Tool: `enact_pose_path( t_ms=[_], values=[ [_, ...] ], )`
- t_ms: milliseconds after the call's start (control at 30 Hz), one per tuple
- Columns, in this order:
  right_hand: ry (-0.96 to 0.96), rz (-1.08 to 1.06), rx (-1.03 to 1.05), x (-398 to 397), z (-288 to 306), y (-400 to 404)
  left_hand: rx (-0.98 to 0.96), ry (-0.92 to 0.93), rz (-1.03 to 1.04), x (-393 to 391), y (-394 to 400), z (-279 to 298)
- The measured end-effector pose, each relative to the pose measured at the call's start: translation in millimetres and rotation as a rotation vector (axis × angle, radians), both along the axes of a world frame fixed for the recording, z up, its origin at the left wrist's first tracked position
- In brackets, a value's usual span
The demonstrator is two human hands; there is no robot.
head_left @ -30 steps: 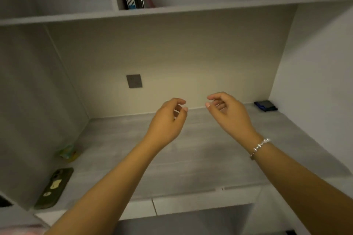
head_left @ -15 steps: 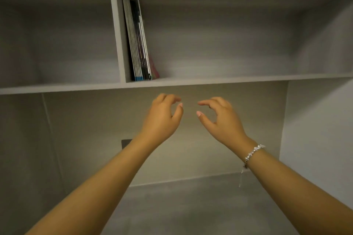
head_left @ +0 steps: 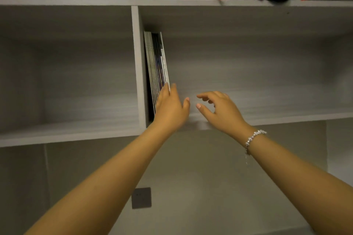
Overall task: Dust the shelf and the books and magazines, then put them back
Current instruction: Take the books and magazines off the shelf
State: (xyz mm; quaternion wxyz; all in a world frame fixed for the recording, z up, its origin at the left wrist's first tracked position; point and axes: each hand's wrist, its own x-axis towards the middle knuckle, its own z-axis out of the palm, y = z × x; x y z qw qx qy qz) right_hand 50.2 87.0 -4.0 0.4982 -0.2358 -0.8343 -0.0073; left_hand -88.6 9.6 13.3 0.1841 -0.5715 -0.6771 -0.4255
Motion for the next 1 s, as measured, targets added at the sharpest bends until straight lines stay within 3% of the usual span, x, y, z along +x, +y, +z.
enact_pose_path(
  t_ms=[234,400,534,767,1001],
  values=[
    [0.023,0.159,-0.294,-47,25,25,0.026,-0.235,0.059,-27,26,16],
    [0.056,0.405,-0.681,-77,31,38,0.083,-0.213,0.150,-37,38,20],
    [0.191,0.600,-0.950,-87,28,43,0.104,-0.223,0.209,-43,49,25],
    [0.160,0.627,-0.979,-85,25,54,0.142,-0.343,0.189,-52,62,25],
    [0.188,0.650,-0.998,-87,25,58,0.183,-0.298,0.194,-52,64,25]
  ],
)
